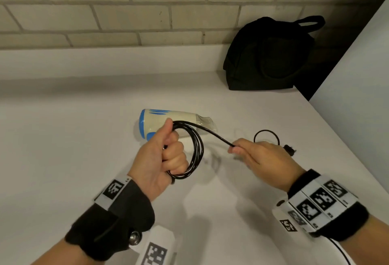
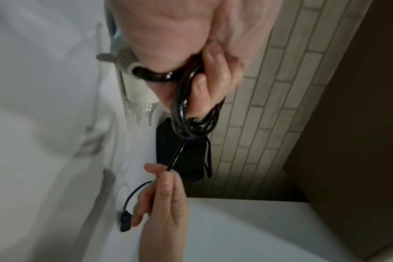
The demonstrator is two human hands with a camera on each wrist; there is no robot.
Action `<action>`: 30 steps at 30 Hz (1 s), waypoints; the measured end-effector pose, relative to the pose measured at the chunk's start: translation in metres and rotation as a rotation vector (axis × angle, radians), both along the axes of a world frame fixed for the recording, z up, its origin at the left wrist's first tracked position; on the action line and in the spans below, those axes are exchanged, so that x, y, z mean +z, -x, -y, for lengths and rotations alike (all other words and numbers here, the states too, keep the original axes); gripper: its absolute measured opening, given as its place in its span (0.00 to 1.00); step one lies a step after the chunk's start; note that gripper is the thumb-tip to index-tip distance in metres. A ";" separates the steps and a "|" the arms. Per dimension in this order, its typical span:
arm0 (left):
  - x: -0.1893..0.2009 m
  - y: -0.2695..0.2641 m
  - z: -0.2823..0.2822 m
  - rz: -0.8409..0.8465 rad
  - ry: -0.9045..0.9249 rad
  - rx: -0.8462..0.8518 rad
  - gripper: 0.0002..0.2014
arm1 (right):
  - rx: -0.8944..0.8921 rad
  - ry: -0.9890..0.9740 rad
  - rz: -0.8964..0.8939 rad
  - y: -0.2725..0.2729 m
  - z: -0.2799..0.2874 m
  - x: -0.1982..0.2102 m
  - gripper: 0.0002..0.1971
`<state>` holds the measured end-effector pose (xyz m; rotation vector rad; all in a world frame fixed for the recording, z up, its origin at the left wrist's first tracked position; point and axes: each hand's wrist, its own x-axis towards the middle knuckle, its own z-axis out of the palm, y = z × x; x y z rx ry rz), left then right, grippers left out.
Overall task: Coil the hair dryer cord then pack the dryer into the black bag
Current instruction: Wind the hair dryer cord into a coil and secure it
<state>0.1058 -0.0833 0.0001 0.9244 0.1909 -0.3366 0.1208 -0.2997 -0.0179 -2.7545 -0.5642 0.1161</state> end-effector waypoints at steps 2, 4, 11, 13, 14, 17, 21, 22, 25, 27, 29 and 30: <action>0.005 -0.001 0.007 0.029 -0.037 0.027 0.21 | -0.017 0.098 0.115 0.003 -0.005 0.000 0.18; 0.008 0.000 0.018 0.080 -0.137 0.047 0.21 | 0.047 0.264 0.159 0.005 -0.013 -0.005 0.17; 0.005 0.005 0.054 0.248 -0.433 0.069 0.18 | 0.145 0.343 0.256 0.037 -0.057 0.005 0.20; 0.002 0.008 0.057 0.347 -0.580 0.022 0.16 | 0.164 0.302 0.310 0.041 -0.058 0.009 0.21; 0.001 0.010 0.057 0.402 -0.660 0.003 0.14 | 0.172 0.298 0.323 0.043 -0.058 0.015 0.21; -0.004 0.013 0.054 0.559 -0.854 0.003 0.21 | 0.171 0.323 0.351 0.049 -0.051 0.022 0.20; -0.014 0.015 0.048 0.660 -0.995 -0.085 0.22 | 0.130 0.413 0.257 0.054 -0.043 0.035 0.16; -0.015 0.016 0.046 0.660 -1.025 -0.137 0.22 | 0.134 0.427 0.212 0.056 -0.041 0.039 0.15; -0.015 0.019 0.041 0.610 -1.027 -0.286 0.22 | 0.205 0.351 0.135 0.051 -0.036 0.051 0.17; -0.015 0.020 0.035 0.540 -0.922 -0.379 0.26 | 0.189 0.253 0.129 0.055 -0.036 0.056 0.16; -0.013 0.020 0.027 0.508 -0.800 -0.454 0.29 | 0.207 0.153 0.161 0.051 -0.033 0.054 0.16; -0.012 0.019 0.023 0.520 -0.774 -0.478 0.29 | 0.228 0.131 0.161 0.048 -0.031 0.053 0.18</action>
